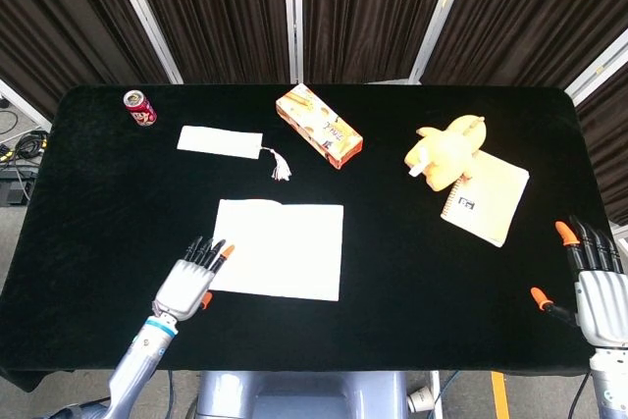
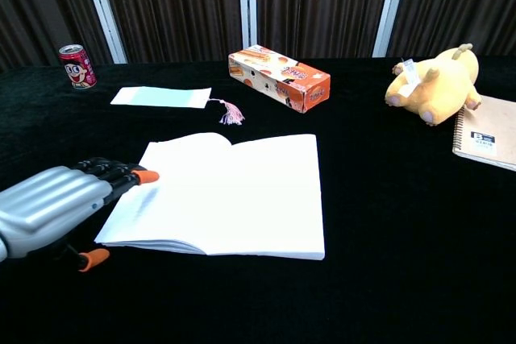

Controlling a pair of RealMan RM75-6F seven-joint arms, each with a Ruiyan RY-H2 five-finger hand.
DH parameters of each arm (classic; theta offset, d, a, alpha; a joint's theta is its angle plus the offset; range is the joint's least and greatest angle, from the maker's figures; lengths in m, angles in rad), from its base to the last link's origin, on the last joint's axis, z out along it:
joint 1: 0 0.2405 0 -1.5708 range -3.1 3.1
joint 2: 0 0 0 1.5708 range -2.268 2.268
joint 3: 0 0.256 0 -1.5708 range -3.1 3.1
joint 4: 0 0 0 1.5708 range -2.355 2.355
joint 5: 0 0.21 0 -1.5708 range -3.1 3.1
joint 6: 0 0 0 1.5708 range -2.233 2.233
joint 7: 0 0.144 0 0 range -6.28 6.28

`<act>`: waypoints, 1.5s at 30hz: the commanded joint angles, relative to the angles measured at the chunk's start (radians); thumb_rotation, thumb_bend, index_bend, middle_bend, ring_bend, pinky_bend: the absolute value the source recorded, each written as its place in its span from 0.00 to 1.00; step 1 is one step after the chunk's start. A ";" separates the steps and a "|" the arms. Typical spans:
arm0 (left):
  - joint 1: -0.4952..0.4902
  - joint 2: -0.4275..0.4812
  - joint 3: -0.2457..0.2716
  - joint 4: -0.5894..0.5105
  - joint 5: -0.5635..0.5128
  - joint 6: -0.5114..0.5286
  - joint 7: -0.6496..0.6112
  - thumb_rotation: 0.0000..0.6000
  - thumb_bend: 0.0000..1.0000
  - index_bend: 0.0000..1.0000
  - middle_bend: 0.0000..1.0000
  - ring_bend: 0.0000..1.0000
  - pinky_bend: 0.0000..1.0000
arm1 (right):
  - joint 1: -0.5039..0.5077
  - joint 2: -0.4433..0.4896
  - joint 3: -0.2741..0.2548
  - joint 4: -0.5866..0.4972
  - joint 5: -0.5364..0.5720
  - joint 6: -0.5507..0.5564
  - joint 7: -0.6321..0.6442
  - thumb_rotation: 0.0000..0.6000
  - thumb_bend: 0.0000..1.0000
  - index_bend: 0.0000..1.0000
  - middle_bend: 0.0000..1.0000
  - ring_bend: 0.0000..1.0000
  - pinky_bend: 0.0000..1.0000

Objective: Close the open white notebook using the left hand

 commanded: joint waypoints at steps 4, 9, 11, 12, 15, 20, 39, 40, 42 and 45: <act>-0.022 -0.049 -0.002 0.043 0.002 0.010 0.030 1.00 0.33 0.00 0.00 0.00 0.00 | -0.002 0.009 -0.001 -0.008 -0.005 0.003 0.029 1.00 0.07 0.05 0.00 0.00 0.00; -0.033 -0.081 0.003 0.076 0.009 0.016 0.027 1.00 0.33 0.00 0.00 0.00 0.00 | -0.005 0.020 -0.002 -0.020 -0.014 0.008 0.059 1.00 0.07 0.05 0.00 0.00 0.00; -0.036 -0.094 0.006 0.096 0.012 0.019 0.030 1.00 0.34 0.00 0.00 0.00 0.00 | -0.007 0.023 -0.002 -0.024 -0.018 0.013 0.068 1.00 0.07 0.05 0.00 0.00 0.00; -0.038 -0.102 0.006 0.108 0.014 0.023 0.032 1.00 0.35 0.00 0.00 0.00 0.00 | -0.008 0.024 -0.002 -0.025 -0.019 0.016 0.071 1.00 0.07 0.05 0.00 0.00 0.00; -0.040 -0.126 0.008 0.143 0.034 0.047 0.023 1.00 0.56 0.00 0.00 0.00 0.00 | -0.010 0.026 -0.002 -0.028 -0.024 0.022 0.081 1.00 0.07 0.05 0.00 0.00 0.00; -0.044 -0.156 0.020 0.201 0.136 0.143 -0.048 1.00 0.82 0.00 0.00 0.00 0.00 | -0.011 0.028 -0.004 -0.030 -0.027 0.020 0.086 1.00 0.07 0.05 0.00 0.00 0.00; -0.071 -0.139 0.013 0.155 0.274 0.260 -0.035 1.00 0.74 0.00 0.00 0.00 0.00 | -0.012 0.030 -0.005 -0.036 -0.028 0.021 0.089 1.00 0.07 0.05 0.00 0.00 0.00; -0.071 -0.139 0.010 0.151 0.277 0.266 -0.036 1.00 0.68 0.00 0.00 0.00 0.00 | -0.012 0.031 -0.005 -0.036 -0.028 0.021 0.089 1.00 0.07 0.05 0.00 0.00 0.00; -0.072 -0.142 0.002 0.148 0.291 0.289 -0.035 1.00 0.55 0.00 0.00 0.00 0.00 | -0.013 0.031 -0.005 -0.036 -0.028 0.021 0.089 1.00 0.07 0.05 0.00 0.00 0.00; -0.073 -0.141 -0.007 0.145 0.310 0.316 -0.033 1.00 0.40 0.00 0.00 0.00 0.00 | -0.013 0.032 -0.005 -0.037 -0.025 0.018 0.089 1.00 0.07 0.05 0.00 0.00 0.00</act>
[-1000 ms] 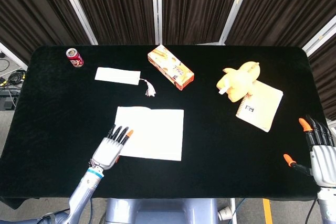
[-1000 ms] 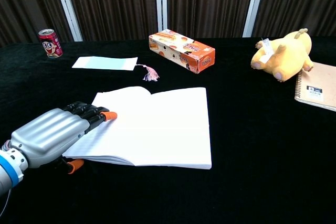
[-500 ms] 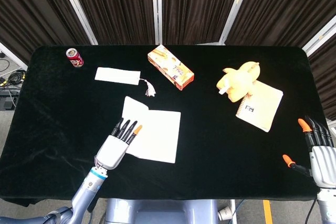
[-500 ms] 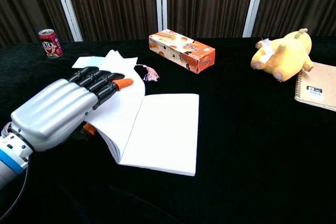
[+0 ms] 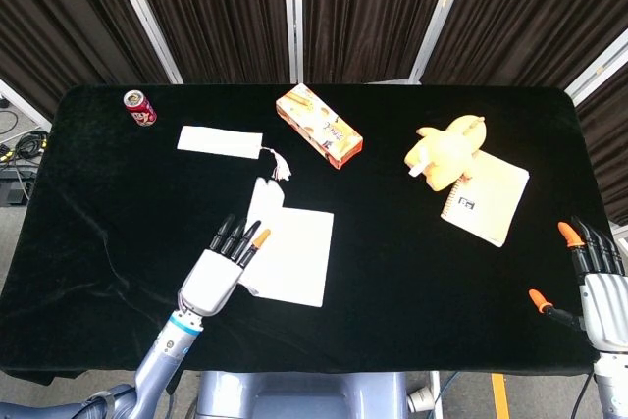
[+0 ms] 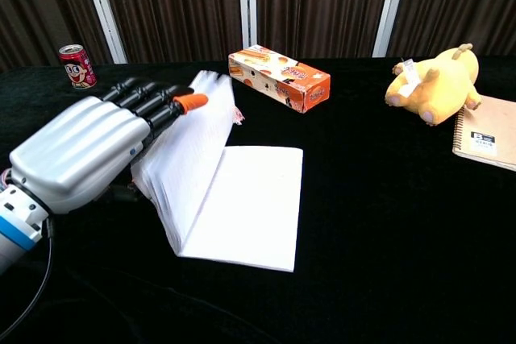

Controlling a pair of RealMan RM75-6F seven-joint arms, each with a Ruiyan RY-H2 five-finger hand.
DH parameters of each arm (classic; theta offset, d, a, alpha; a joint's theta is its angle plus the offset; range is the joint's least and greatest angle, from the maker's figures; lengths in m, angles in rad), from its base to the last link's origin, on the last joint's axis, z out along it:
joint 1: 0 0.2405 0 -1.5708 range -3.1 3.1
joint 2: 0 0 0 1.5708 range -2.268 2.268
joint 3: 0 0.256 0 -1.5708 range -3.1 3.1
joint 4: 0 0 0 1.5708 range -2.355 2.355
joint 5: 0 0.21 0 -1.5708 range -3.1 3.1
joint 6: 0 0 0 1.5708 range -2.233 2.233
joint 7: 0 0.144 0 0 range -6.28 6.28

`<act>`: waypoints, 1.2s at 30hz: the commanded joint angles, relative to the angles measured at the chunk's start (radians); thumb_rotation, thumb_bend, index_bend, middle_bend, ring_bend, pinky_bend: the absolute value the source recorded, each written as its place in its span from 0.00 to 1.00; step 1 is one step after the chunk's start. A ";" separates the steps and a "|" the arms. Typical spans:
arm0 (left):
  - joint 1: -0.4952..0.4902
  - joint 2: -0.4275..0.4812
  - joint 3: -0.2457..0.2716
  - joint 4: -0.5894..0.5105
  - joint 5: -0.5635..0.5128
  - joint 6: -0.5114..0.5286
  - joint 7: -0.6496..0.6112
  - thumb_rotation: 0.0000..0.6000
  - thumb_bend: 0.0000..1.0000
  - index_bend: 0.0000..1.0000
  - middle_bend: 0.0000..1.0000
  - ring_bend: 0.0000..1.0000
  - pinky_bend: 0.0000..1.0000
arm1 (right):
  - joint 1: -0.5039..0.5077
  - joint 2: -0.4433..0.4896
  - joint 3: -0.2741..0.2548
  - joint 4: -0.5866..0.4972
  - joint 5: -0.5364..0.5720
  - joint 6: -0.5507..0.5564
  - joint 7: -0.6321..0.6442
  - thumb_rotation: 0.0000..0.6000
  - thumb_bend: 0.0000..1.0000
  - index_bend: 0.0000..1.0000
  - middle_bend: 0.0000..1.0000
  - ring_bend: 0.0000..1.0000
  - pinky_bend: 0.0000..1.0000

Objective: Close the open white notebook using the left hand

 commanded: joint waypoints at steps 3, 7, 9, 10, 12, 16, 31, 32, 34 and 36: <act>-0.001 0.005 -0.018 -0.018 0.020 0.034 -0.002 1.00 0.29 0.00 0.00 0.00 0.00 | 0.000 0.002 -0.001 -0.003 0.000 -0.002 0.000 1.00 0.07 0.05 0.00 0.00 0.00; -0.001 0.013 -0.023 -0.028 0.027 0.047 -0.006 1.00 0.25 0.00 0.00 0.00 0.00 | -0.001 0.002 -0.002 -0.004 -0.001 -0.001 -0.002 1.00 0.07 0.05 0.00 0.00 0.00; 0.001 0.017 -0.022 -0.032 0.027 0.048 -0.004 1.00 0.25 0.00 0.00 0.00 0.00 | -0.001 0.003 -0.002 -0.004 -0.001 -0.002 -0.002 1.00 0.07 0.05 0.00 0.00 0.00; 0.002 0.018 -0.022 -0.033 0.027 0.049 -0.004 1.00 0.25 0.00 0.00 0.00 0.00 | -0.001 0.003 -0.002 -0.004 -0.001 -0.002 -0.002 1.00 0.07 0.05 0.00 0.00 0.00; 0.003 0.021 -0.022 -0.034 0.028 0.052 -0.003 1.00 0.25 0.00 0.00 0.00 0.00 | -0.001 0.003 -0.002 -0.004 0.001 -0.003 -0.002 1.00 0.07 0.05 0.00 0.00 0.00; 0.008 0.028 -0.019 -0.039 0.020 0.047 0.001 1.00 0.25 0.00 0.00 0.00 0.00 | -0.001 0.005 -0.003 -0.005 0.002 -0.006 -0.004 1.00 0.06 0.05 0.00 0.00 0.00; 0.169 0.326 0.071 -0.214 -0.118 0.072 -0.037 1.00 0.24 0.00 0.00 0.00 0.00 | 0.001 -0.014 0.005 0.019 0.022 -0.008 -0.063 1.00 0.07 0.05 0.00 0.00 0.00; 0.181 0.351 0.080 -0.222 -0.118 0.080 -0.062 1.00 0.23 0.00 0.00 0.00 0.00 | 0.001 -0.018 0.004 0.020 0.020 -0.008 -0.075 1.00 0.07 0.05 0.00 0.00 0.00; 0.199 0.382 0.091 -0.230 -0.118 0.093 -0.100 1.00 0.23 0.00 0.00 0.00 0.00 | 0.002 -0.025 0.003 0.021 0.019 -0.008 -0.091 1.00 0.07 0.05 0.00 0.00 0.00; 0.215 0.405 0.098 -0.233 -0.121 0.108 -0.134 1.00 0.23 0.00 0.00 0.00 0.00 | 0.003 -0.028 0.001 0.021 0.016 -0.008 -0.102 1.00 0.07 0.05 0.00 0.00 0.00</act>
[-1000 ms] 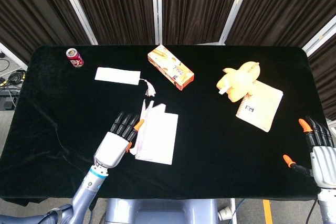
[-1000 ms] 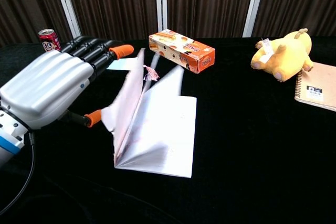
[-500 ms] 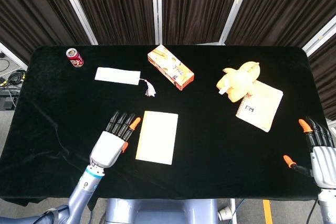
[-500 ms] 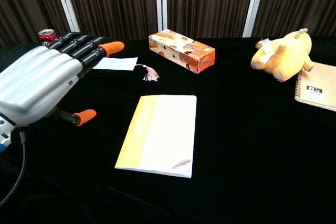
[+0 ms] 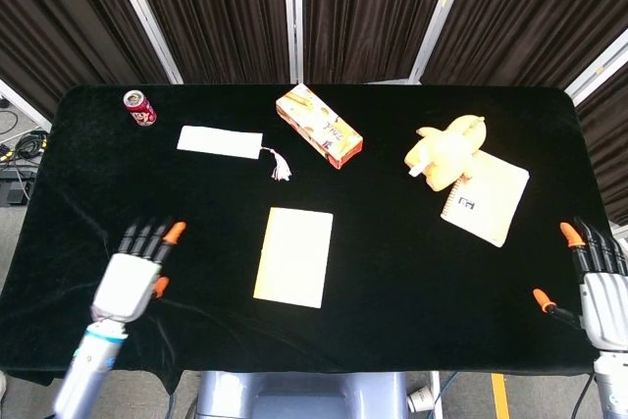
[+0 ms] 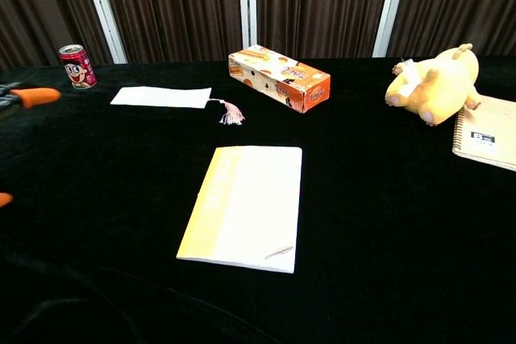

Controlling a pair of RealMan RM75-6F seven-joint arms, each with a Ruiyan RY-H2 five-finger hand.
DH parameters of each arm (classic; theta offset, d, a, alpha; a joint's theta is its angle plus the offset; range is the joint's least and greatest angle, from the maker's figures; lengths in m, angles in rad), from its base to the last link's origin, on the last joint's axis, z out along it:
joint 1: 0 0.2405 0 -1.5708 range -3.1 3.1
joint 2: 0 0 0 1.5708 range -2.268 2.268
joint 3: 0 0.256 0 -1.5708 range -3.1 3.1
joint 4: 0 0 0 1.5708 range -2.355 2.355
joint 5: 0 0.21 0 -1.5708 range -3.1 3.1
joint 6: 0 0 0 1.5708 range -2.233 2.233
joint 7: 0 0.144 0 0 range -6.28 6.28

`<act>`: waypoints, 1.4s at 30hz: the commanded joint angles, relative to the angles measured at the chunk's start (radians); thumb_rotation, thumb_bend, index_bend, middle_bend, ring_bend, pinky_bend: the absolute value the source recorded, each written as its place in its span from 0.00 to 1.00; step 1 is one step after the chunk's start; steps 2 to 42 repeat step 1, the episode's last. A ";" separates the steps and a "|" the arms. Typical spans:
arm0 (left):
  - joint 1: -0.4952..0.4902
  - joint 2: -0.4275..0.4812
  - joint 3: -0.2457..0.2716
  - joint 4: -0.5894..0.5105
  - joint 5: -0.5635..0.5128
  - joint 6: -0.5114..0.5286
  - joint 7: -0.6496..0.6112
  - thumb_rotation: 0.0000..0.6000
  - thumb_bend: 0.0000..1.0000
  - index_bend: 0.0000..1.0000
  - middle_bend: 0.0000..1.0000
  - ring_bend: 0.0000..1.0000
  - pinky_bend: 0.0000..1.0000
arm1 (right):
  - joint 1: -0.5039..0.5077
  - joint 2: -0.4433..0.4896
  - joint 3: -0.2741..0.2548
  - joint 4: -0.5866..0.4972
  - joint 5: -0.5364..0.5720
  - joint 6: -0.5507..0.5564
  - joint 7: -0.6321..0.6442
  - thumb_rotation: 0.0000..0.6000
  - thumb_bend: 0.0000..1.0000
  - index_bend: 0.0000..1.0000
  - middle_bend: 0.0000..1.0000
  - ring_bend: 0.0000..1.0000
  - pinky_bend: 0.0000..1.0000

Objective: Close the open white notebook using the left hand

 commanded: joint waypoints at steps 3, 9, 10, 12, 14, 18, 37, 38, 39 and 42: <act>0.046 0.055 0.026 -0.019 -0.012 0.036 -0.076 1.00 0.23 0.00 0.00 0.00 0.00 | 0.002 -0.008 -0.002 0.001 -0.004 -0.001 -0.017 1.00 0.07 0.05 0.00 0.00 0.00; 0.046 0.055 0.026 -0.019 -0.012 0.036 -0.076 1.00 0.23 0.00 0.00 0.00 0.00 | 0.002 -0.008 -0.002 0.001 -0.004 -0.001 -0.017 1.00 0.07 0.05 0.00 0.00 0.00; 0.046 0.055 0.026 -0.019 -0.012 0.036 -0.076 1.00 0.23 0.00 0.00 0.00 0.00 | 0.002 -0.008 -0.002 0.001 -0.004 -0.001 -0.017 1.00 0.07 0.05 0.00 0.00 0.00; 0.046 0.055 0.026 -0.019 -0.012 0.036 -0.076 1.00 0.23 0.00 0.00 0.00 0.00 | 0.002 -0.008 -0.002 0.001 -0.004 -0.001 -0.017 1.00 0.07 0.05 0.00 0.00 0.00; 0.046 0.055 0.026 -0.019 -0.012 0.036 -0.076 1.00 0.23 0.00 0.00 0.00 0.00 | 0.002 -0.008 -0.002 0.001 -0.004 -0.001 -0.017 1.00 0.07 0.05 0.00 0.00 0.00; 0.046 0.055 0.026 -0.019 -0.012 0.036 -0.076 1.00 0.23 0.00 0.00 0.00 0.00 | 0.002 -0.008 -0.002 0.001 -0.004 -0.001 -0.017 1.00 0.07 0.05 0.00 0.00 0.00; 0.046 0.055 0.026 -0.019 -0.012 0.036 -0.076 1.00 0.23 0.00 0.00 0.00 0.00 | 0.002 -0.008 -0.002 0.001 -0.004 -0.001 -0.017 1.00 0.07 0.05 0.00 0.00 0.00; 0.046 0.055 0.026 -0.019 -0.012 0.036 -0.076 1.00 0.23 0.00 0.00 0.00 0.00 | 0.002 -0.008 -0.002 0.001 -0.004 -0.001 -0.017 1.00 0.07 0.05 0.00 0.00 0.00; 0.046 0.055 0.026 -0.019 -0.012 0.036 -0.076 1.00 0.23 0.00 0.00 0.00 0.00 | 0.002 -0.008 -0.002 0.001 -0.004 -0.001 -0.017 1.00 0.07 0.05 0.00 0.00 0.00; 0.046 0.055 0.026 -0.019 -0.012 0.036 -0.076 1.00 0.23 0.00 0.00 0.00 0.00 | 0.002 -0.008 -0.002 0.001 -0.004 -0.001 -0.017 1.00 0.07 0.05 0.00 0.00 0.00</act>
